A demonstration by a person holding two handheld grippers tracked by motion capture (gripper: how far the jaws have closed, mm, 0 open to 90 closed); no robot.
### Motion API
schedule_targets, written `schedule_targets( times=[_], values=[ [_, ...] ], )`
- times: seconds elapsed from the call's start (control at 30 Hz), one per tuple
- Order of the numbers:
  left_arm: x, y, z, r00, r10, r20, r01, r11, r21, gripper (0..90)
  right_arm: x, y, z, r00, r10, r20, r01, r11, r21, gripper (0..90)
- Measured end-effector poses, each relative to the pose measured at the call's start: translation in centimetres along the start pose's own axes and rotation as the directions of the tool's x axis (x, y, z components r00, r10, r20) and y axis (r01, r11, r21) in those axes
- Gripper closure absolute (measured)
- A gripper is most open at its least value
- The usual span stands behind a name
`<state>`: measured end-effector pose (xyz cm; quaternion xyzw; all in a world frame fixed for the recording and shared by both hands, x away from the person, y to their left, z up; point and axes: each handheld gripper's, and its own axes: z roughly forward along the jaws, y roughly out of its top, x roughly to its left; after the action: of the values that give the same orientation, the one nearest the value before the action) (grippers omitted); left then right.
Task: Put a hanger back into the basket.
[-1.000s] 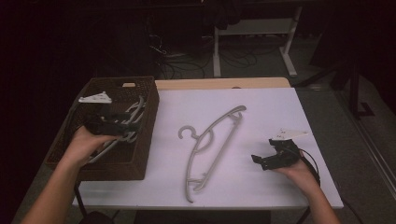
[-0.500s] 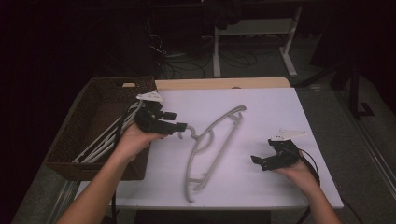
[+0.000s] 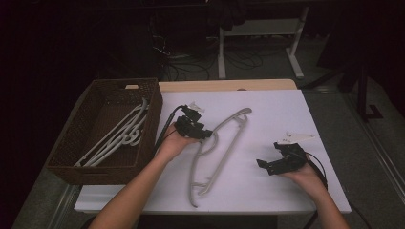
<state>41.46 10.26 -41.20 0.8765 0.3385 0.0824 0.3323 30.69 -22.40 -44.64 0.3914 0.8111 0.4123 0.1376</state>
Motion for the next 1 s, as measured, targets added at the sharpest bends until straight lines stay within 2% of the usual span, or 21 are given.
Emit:
schedule_targets(
  times=[0.03,0.17,0.33,0.43,0.57,0.83,0.87,0.97,1.0],
  values=[
    [0.1,-0.1,0.6,1.0,-0.002,-0.006,0.002,1.0,0.008,51.2,0.0,0.0,0.0,1.0,0.0,-0.001,0.0,1.0,0.001,1.9],
    [0.3,-0.3,2.6,0.9992,0.034,-0.02,-0.033,0.9981,0.052,57.4,0.0,0.0,0.0,1.0,-0.001,-0.001,0.001,1.0,0.002,1.9],
    [0.4,-0.3,3.7,0.997,0.067,-0.039,-0.064,0.995,0.077,63.0,-0.1,0.0,0.0,1.0,-0.002,0.0,0.002,1.0,-0.001,1.9],
    [0.4,-0.3,4.2,0.9939,0.101,-0.044,-0.096,0.9911,0.092,67.4,-0.1,0.0,0.0,1.0,-0.003,0.0,0.003,1.0,-0.001,1.9],
    [0.4,-0.1,4.3,0.9923,0.121,-0.028,-0.118,0.989,0.089,75.5,-0.1,0.0,0.0,1.0,-0.003,0.0,0.003,1.0,-0.001,1.9],
    [0.7,0.5,4.7,0.9914,0.13,0.016,-0.131,0.9882,0.079,80.7,-0.1,0.0,-0.1,1.0,-0.003,-0.001,0.003,1.0,-0.004,1.9],
    [0.6,0.7,4.9,0.989,0.144,0.032,-0.146,0.9862,0.077,80.7,-0.1,0.0,-0.1,1.0,-0.002,-0.001,0.002,1.0,-0.005,1.9],
    [0.2,1.1,5.3,0.9811,0.188,0.047,-0.191,0.9786,0.077,82.4,-0.1,0.0,-0.2,1.0,-0.002,0.0,0.002,1.0,-0.008,2.0],
    [0.0,1.3,5.4,0.9769,0.205,0.061,-0.209,0.9747,0.078,82.4,-0.1,0.0,-0.2,1.0,-0.002,-0.001,0.002,1.0,-0.008,2.0]
  ],
)
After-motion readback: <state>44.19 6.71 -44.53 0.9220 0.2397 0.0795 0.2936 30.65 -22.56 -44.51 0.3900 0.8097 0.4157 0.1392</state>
